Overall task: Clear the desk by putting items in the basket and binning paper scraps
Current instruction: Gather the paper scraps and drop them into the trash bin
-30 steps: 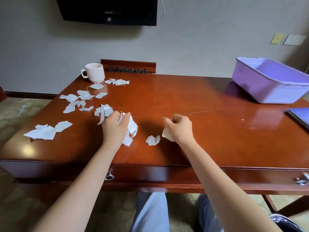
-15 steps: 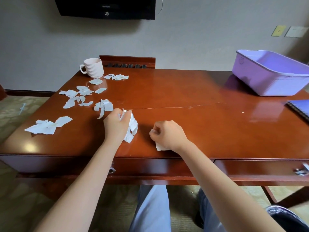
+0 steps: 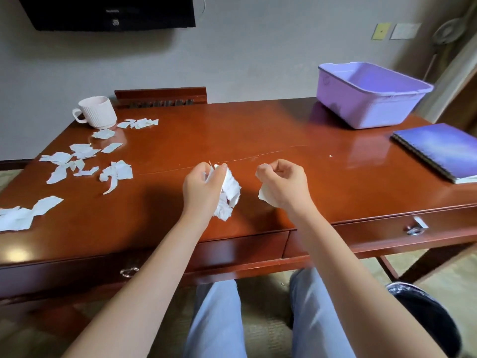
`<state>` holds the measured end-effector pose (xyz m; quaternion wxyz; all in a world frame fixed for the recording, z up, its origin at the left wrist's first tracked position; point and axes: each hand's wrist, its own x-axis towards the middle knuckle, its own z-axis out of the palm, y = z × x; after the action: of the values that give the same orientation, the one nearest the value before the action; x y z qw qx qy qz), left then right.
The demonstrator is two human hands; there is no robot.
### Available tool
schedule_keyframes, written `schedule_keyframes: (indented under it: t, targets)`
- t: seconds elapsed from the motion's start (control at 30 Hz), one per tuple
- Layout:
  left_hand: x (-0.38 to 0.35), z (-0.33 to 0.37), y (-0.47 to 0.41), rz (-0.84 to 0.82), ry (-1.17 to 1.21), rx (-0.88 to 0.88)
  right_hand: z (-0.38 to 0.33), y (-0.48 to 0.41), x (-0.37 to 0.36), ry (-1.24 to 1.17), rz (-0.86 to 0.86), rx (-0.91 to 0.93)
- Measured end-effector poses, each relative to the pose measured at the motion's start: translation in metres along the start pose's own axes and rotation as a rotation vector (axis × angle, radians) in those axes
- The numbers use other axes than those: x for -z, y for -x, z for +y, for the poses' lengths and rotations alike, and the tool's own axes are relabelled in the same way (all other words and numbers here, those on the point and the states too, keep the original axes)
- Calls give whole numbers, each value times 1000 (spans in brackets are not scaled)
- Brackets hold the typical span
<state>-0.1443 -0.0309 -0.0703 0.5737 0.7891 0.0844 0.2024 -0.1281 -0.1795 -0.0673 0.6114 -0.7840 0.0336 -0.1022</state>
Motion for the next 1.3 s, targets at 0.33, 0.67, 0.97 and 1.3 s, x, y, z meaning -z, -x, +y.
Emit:
schedule_keyframes:
  t: [0.33, 0.67, 0.97, 1.3]
  targets:
    - [-144, 39, 65, -319, 118, -82, 55, 22, 150, -136, 346, -148]
    - [-282, 83, 141, -586, 195, -274, 117, 38, 292, -108, 704, -278]
    - [-391, 76, 201, -866, 43, -361, 188, 56, 385, -85, 888, -434]
    - [-488, 6, 219, -1032, -301, -222, 295, 49, 411, -84, 887, -633]
